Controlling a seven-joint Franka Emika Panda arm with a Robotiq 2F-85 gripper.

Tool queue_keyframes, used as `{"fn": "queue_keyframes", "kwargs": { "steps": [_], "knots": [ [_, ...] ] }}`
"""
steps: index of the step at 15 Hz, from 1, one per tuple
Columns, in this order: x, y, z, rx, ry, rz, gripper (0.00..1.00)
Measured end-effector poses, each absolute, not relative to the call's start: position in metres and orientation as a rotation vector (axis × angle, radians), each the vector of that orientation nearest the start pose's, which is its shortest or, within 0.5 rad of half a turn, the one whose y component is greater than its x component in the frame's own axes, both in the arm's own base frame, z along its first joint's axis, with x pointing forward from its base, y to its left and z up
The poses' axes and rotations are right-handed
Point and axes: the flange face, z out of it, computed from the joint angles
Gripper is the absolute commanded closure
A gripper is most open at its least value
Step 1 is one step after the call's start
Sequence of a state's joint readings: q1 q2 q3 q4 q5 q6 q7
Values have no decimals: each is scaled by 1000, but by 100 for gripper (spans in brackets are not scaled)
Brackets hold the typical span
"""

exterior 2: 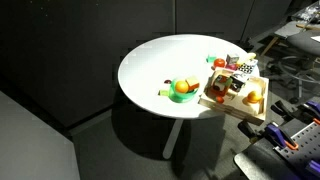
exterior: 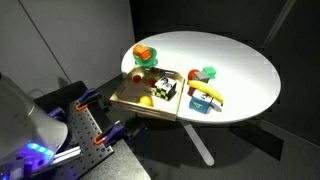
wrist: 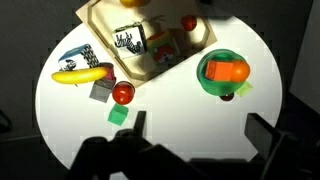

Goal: Pick up the toy banana and the block with the letter d on it and put them in the tray

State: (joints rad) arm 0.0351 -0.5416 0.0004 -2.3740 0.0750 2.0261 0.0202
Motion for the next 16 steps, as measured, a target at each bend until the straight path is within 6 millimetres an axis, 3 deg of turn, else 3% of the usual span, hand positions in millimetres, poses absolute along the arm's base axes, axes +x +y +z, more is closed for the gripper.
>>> {"fn": "queue_keyframes", "kwargs": {
  "steps": [10, 16],
  "knots": [
    [409, 18, 536, -3053, 23, -284, 0],
    [425, 9, 543, -3048, 117, -291, 0]
  ]
}}
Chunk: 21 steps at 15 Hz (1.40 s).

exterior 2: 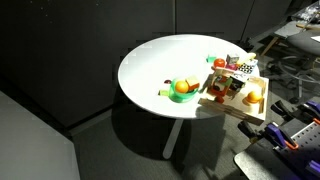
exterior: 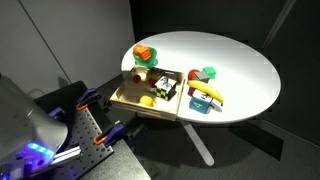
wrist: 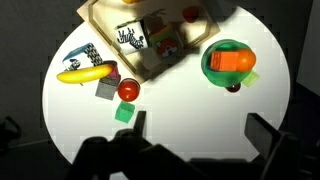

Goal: Pick up the toy banana and the block with the letter d on it and put them in the tray

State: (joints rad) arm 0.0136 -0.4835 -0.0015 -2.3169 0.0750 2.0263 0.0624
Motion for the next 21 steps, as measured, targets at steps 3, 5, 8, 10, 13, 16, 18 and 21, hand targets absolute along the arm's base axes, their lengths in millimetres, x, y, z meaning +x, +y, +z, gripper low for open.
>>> {"fn": "queue_keyframes", "kwargs": {
  "steps": [3, 5, 8, 10, 13, 16, 18, 21],
  "knots": [
    [441, 2, 550, -3039, 204, -301, 0],
    [452, -3, 554, -3031, 274, -306, 0],
    [471, -14, 556, -3024, 386, -294, 0],
    [484, -22, 553, -3028, 461, -260, 0],
    [503, -34, 544, -3038, 563, -190, 0],
    [519, -47, 532, -3035, 641, -125, 0],
    [529, -57, 522, -3031, 677, -95, 0],
    [542, -71, 505, -3027, 712, -55, 0]
  ]
}}
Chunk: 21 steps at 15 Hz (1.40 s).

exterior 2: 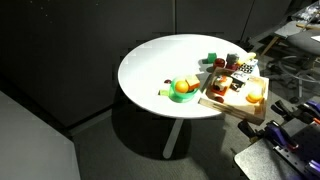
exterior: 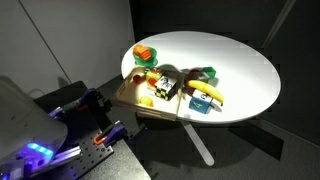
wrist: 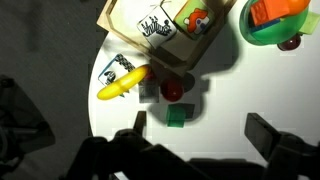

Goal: Pick up the toy banana and the block with the letter d on it and put them in the tray

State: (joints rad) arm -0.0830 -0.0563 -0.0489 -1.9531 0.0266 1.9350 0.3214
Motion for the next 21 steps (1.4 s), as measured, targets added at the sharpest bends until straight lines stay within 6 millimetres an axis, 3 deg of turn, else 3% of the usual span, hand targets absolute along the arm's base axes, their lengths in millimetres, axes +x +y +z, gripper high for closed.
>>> {"fn": "queue_keyframes", "kwargs": {
  "steps": [4, 13, 18, 21],
  "knots": [
    [557, -84, 477, -3027, 747, -6, 0],
    [594, -111, 416, -3026, 810, -72, 0],
    [606, -118, 398, -3023, 826, -137, 0],
    [608, -118, 399, -3017, 830, -140, 0]
  ]
}}
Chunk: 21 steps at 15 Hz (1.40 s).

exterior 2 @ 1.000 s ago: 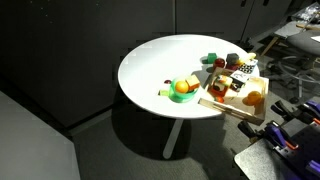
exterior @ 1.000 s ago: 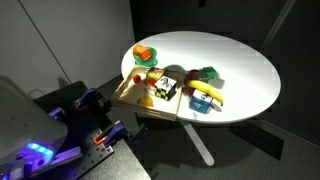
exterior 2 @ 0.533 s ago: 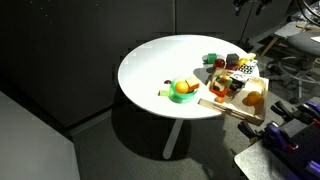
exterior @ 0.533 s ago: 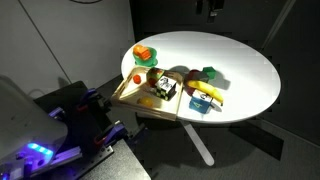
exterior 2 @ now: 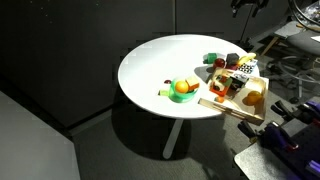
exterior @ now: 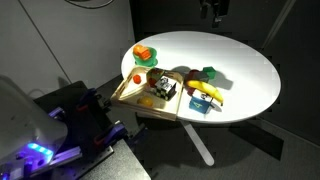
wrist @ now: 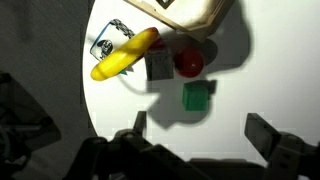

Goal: Pick up the toy banana and the block with the letter d on it and put them in the tray

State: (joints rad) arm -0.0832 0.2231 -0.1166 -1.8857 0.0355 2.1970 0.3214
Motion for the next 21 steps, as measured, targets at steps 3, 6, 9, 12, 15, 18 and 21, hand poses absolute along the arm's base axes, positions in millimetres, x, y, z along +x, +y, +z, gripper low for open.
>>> {"fn": "queue_keyframes", "kwargs": {
  "steps": [3, 6, 9, 12, 15, 18, 21],
  "knots": [
    [608, -118, 400, -3016, 830, -142, 0],
    [608, -118, 399, -3017, 829, -141, 0],
    [609, -120, 393, -3019, 835, -125, 0],
    [607, -131, 383, -3021, 864, -98, 0],
    [604, -147, 374, -3020, 905, -73, 0],
    [598, -164, 363, -3016, 955, -22, 0],
    [591, -182, 347, -3007, 1013, 50, 0]
  ]
}}
